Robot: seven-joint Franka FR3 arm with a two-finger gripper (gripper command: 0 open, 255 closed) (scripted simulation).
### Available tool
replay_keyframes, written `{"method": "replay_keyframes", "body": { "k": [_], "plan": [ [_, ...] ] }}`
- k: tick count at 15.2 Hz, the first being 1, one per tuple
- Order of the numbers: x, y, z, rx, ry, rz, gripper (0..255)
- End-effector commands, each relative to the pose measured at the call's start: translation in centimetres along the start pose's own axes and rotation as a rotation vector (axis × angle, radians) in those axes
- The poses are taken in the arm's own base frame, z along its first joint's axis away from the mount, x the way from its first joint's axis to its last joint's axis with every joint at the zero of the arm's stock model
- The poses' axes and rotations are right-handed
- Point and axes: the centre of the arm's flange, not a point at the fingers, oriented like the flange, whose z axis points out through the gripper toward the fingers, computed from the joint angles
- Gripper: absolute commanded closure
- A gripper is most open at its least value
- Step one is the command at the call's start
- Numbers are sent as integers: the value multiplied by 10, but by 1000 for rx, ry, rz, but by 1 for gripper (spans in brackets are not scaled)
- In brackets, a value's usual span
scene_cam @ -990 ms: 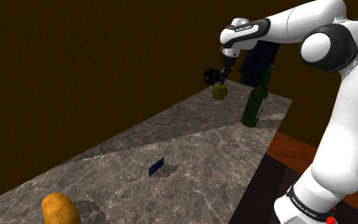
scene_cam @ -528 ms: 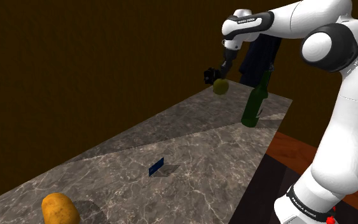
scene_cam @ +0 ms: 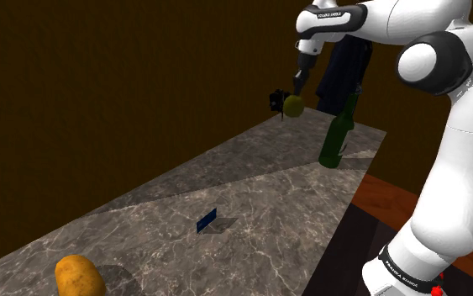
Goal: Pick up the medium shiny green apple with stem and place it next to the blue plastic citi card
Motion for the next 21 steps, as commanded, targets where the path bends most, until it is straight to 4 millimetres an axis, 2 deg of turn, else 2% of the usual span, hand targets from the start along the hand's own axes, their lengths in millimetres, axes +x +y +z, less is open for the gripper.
{"method": "replay_keyframes", "body": {
  "k": [1,3,21],
  "plan": [
    [1,-1,-11,0,0,0,255],
    [1,-1,-21,0,0,0,255],
    [-54,-233,-21,0,0,0,255]
  ]
}}
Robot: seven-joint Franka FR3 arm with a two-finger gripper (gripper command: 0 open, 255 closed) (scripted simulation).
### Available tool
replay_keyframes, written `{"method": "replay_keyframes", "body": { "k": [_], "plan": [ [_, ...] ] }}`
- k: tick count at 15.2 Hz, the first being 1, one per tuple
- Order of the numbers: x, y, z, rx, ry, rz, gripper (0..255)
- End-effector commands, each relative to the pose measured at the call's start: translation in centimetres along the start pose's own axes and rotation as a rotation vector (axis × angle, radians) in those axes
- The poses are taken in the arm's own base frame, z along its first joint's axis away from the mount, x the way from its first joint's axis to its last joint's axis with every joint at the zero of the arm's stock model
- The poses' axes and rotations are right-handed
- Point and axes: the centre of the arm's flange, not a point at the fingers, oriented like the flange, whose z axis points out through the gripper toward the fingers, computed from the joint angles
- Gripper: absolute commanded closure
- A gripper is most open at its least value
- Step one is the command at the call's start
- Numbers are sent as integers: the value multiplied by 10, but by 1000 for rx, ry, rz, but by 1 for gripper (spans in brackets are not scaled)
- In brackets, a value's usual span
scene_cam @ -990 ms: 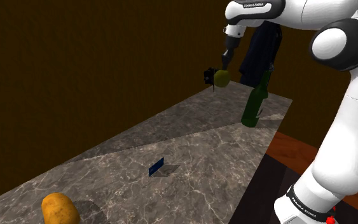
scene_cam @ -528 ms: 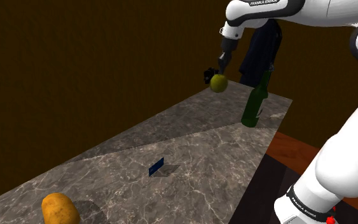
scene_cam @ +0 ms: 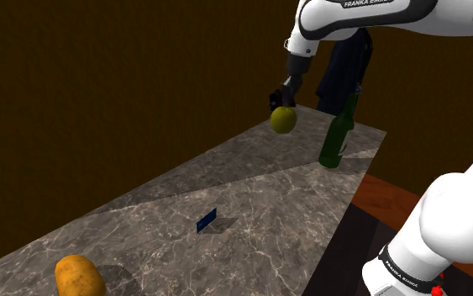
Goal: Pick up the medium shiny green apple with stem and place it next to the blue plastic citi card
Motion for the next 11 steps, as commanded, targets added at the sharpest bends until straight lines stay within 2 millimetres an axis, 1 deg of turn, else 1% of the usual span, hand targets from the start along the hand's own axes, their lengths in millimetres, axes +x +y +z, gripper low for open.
{"method": "replay_keyframes", "body": {
  "k": [1,11],
  "plan": [
    [-7,-29,-2,-1,0,1,255],
    [-38,-157,-2,-1,0,1,255]
  ]
}}
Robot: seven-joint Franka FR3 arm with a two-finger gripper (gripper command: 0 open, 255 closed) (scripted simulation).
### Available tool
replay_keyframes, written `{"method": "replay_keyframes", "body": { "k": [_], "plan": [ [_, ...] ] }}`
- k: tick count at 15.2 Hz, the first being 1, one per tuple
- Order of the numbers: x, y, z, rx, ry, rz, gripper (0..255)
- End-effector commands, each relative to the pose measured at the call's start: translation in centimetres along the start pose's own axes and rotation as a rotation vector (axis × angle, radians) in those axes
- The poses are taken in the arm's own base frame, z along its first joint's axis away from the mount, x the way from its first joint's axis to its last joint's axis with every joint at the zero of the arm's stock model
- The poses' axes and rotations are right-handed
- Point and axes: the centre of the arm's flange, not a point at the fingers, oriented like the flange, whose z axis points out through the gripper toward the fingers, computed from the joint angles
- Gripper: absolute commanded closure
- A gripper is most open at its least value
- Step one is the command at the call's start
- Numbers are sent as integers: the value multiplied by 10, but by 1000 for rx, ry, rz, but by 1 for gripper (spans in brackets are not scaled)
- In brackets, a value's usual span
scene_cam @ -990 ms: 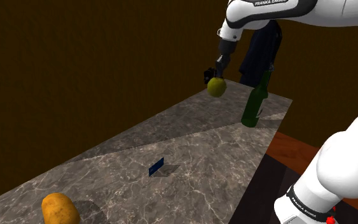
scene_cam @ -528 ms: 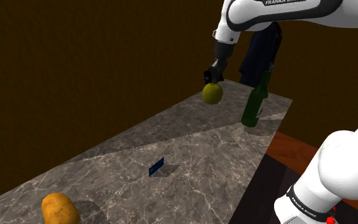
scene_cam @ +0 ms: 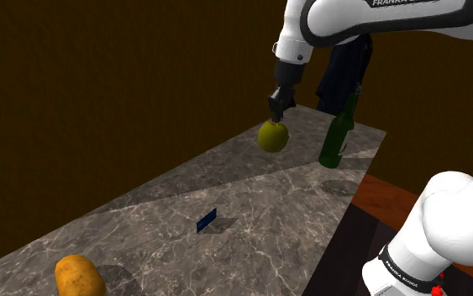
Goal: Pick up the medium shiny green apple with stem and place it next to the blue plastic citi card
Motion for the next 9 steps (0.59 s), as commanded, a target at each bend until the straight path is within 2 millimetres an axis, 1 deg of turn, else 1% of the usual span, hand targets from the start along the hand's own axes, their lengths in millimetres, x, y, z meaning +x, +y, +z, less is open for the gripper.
{"method": "replay_keyframes", "body": {
  "k": [1,9],
  "plan": [
    [-6,-27,-2,-1,0,2,255],
    [-30,-130,-2,-1,0,2,255]
  ]
}}
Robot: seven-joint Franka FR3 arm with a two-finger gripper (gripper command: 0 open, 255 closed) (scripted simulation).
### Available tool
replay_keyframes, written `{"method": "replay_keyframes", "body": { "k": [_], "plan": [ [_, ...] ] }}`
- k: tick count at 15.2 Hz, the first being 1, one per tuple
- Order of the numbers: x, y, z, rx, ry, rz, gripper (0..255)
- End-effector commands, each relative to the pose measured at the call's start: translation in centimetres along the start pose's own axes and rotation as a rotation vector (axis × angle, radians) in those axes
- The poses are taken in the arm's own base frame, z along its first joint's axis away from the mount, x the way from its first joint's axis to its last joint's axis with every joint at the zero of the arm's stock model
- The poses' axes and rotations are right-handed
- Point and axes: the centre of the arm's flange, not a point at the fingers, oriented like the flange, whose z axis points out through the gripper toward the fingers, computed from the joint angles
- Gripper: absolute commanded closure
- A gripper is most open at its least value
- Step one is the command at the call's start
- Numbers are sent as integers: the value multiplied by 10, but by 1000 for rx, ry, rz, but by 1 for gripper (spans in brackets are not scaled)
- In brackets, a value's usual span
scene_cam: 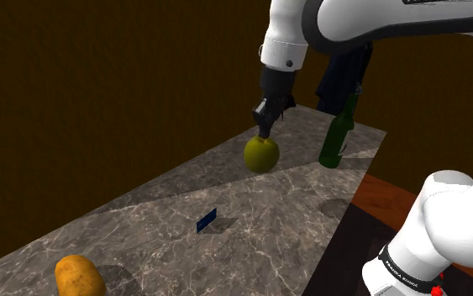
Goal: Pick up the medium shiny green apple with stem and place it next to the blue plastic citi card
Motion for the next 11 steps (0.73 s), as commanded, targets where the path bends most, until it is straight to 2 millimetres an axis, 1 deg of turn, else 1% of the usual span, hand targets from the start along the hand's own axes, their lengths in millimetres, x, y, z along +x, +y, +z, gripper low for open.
{"method": "replay_keyframes", "body": {
  "k": [1,9,10,11],
  "plan": [
    [-6,-25,2,0,0,2,255],
    [-30,-128,2,0,0,2,255],
    [-31,-130,2,0,0,2,255],
    [-31,-130,7,0,0,2,255]
  ]
}}
